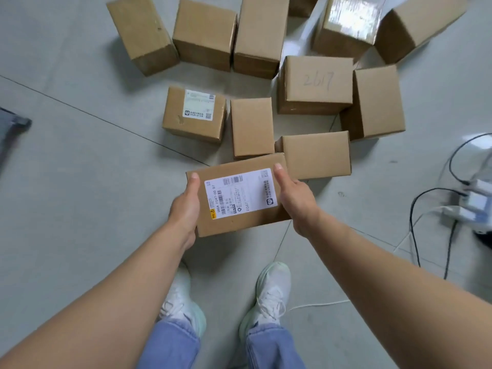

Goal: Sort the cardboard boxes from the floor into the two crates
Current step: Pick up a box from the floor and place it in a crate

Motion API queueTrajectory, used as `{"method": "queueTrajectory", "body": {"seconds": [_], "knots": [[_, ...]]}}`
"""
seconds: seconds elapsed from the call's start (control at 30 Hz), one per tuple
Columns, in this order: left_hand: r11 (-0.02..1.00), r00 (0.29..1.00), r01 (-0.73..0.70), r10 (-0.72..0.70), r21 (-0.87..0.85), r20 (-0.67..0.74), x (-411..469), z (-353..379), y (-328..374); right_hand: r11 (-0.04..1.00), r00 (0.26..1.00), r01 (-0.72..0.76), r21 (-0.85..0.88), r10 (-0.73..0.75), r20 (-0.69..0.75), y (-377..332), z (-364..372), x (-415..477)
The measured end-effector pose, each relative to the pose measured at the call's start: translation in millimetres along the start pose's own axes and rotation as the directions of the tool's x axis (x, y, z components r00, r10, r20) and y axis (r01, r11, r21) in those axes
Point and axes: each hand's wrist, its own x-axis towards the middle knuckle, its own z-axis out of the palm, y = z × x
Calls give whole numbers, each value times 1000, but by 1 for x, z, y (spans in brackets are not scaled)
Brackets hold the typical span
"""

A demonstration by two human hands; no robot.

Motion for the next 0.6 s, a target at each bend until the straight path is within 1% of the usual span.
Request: {"method": "queueTrajectory", "body": {"seconds": [0.07, 0.17, 0.27, 0.33, 0.43, 0.53, 0.6], "knots": [[999, 999, -52, 52, -7, -2, -34, -7, 33, 1000, 1000, 18, 25, -18, 12, -33, -11, -32], [986, 986, -165, 165, 7, -4, -85, -16, 90, 993, 995, 98, 67, -98, 6, -91, -29, -80], [959, 959, -282, 282, -22, -9, -143, -25, 150, 978, 981, 188, 89, -183, -63, -157, -48, -135], [928, 928, -372, 373, -35, 6, -189, -34, 193, 960, 967, 249, 128, -239, -89, -204, -63, -179], [868, 872, -487, 489, -97, -3, -260, -50, 251, 907, 925, 381, 182, -372, -82, -263, -85, -247], [802, 810, -580, 586, -143, 2, -333, -72, 297, 831, 849, 528, 176, -507, -149, -310, -104, -321], [761, 774, -623, 634, -183, 1, -378, -93, 320, 787, 809, 588, 188, -568, -152, -335, -111, -367]]}}
